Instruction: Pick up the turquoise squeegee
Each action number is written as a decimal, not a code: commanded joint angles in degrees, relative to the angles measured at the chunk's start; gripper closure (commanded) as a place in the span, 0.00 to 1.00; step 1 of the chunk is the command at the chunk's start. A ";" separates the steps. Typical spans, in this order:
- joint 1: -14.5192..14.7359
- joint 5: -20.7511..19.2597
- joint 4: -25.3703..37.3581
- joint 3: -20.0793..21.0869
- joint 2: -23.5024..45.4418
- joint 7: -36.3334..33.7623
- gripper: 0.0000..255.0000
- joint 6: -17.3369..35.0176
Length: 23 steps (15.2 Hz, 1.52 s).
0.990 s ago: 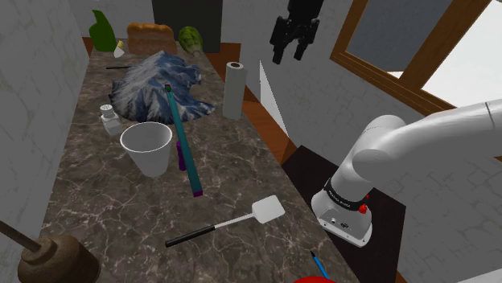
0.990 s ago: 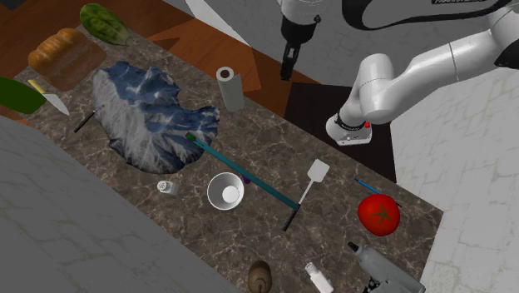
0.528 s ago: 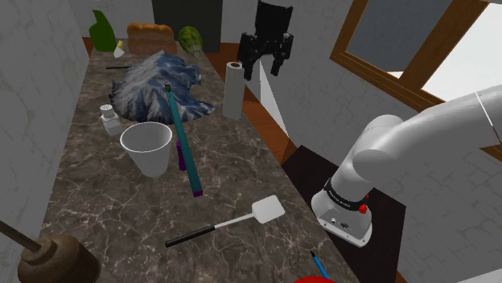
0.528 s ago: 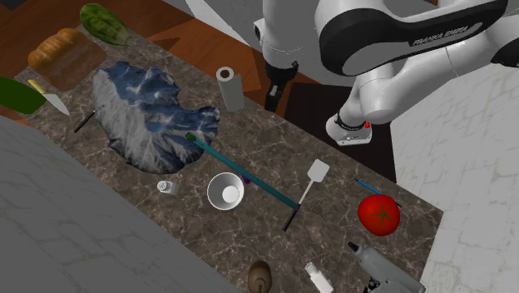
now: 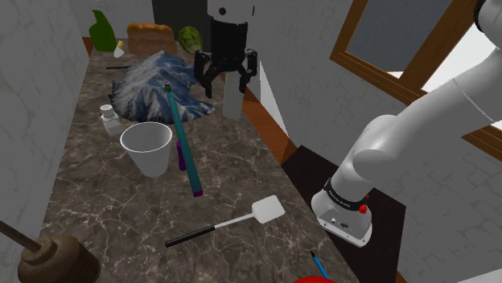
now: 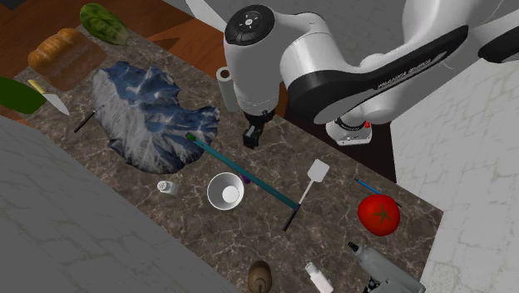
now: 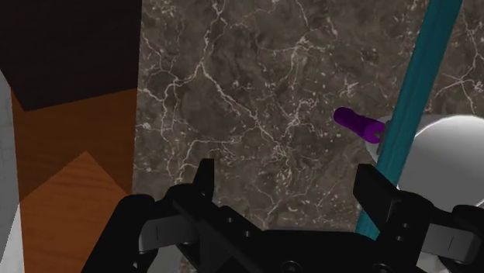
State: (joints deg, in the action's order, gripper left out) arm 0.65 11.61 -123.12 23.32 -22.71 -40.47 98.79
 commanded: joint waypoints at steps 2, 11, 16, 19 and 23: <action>-0.21 -0.44 3.60 3.32 6.52 -5.74 0.00 2.13; 1.08 -4.94 12.85 9.03 22.88 -19.24 0.00 6.69; 1.22 -5.33 9.94 9.14 23.85 -19.25 0.00 10.44; 1.23 -5.39 9.66 9.14 23.97 -19.24 1.00 10.82; 1.19 -5.36 9.58 9.11 23.92 -19.16 1.00 10.86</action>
State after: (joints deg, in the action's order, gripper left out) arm 1.85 6.25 -113.47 32.44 1.18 -59.64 109.67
